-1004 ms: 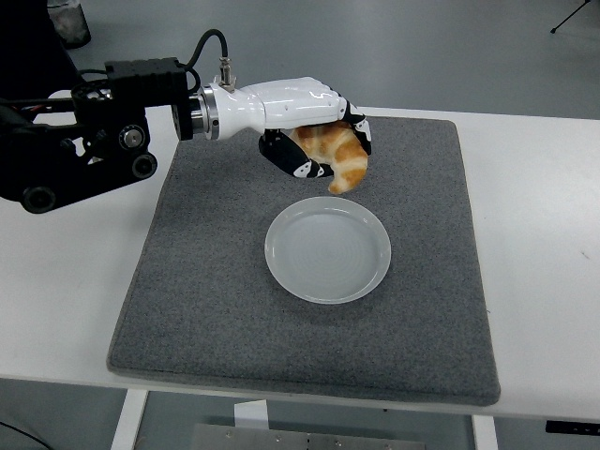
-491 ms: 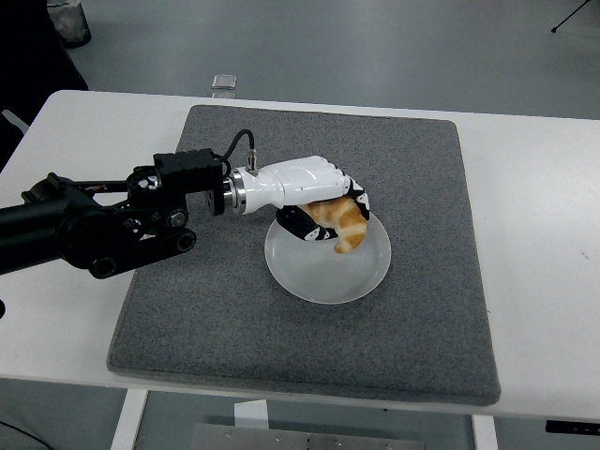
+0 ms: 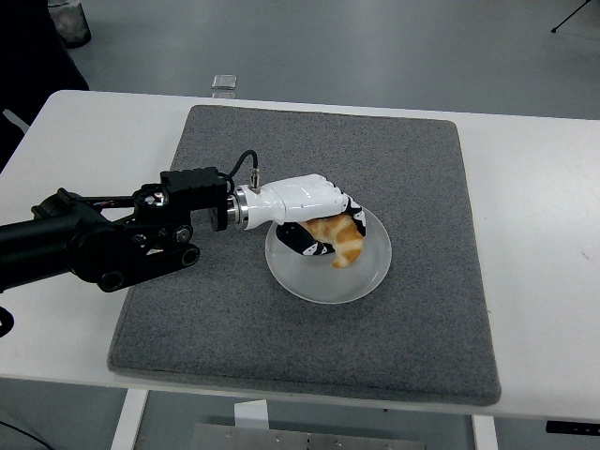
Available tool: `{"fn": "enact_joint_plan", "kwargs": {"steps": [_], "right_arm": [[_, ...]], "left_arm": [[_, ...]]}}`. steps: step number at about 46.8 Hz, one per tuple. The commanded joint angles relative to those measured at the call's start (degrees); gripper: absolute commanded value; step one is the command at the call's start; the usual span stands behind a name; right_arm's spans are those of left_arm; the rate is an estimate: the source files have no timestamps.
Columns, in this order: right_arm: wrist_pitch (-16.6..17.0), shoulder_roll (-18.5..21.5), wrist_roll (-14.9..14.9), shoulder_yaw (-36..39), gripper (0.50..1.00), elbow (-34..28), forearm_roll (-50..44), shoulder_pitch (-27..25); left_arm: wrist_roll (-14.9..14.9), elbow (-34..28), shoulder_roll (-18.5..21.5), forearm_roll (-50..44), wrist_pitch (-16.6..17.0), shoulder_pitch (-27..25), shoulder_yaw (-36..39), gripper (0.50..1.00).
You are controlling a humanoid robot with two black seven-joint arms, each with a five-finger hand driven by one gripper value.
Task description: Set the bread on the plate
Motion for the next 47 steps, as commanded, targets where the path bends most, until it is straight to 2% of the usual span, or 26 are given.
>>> {"fn": "enact_joint_plan", "kwargs": {"steps": [1,5,7,14,18,22,23,36,44,47], "right_arm": [[0.0,0.0,0.0,0.0,0.954,0.0,0.0,0.0],[0.0,0.0,-0.1,0.0,0.952,0.0,0.0,0.0],[0.0,0.0,-0.1,0.0,0.952,0.0,0.0,0.0],[0.0,0.0,-0.1,0.0,0.952,0.0,0.0,0.0],[0.0,0.0,-0.1,0.0,0.952,0.0,0.0,0.0],[0.0,0.0,-0.1,0.1,0.952,0.0,0.0,0.0],[-0.1,0.0,0.0,0.0,0.952,0.0,0.0,0.0],[0.0,0.0,0.0,0.0,0.952,0.0,0.0,0.0],[0.0,0.0,-0.1,0.0,0.952,0.0,0.0,0.0],[0.0,0.0,-0.1,0.0,0.952,0.0,0.0,0.0]], "left_arm": [[0.0,0.4,0.0,0.0,0.0,0.0,0.9,0.5],[-0.1,0.4,0.0,0.0,0.4,0.0,1.2,0.5],[-0.1,0.4,0.0,0.0,0.9,0.0,1.3,0.525],[-0.1,0.5,0.0,0.0,3.1,0.4,2.9,0.72],[-0.1,0.5,0.1,-0.1,3.8,0.4,3.2,0.803],[0.0,0.4,0.1,-1.0,3.9,0.4,3.1,0.968],[0.0,0.4,0.1,-1.1,3.9,0.4,3.0,0.99],[-0.2,-2.4,1.8,-4.7,3.8,0.4,2.6,0.994],[-0.2,-8.8,6.5,-13.6,3.7,-0.3,1.7,0.996],[-0.3,-9.7,7.1,-17.8,3.2,-0.4,0.3,0.996]]}}
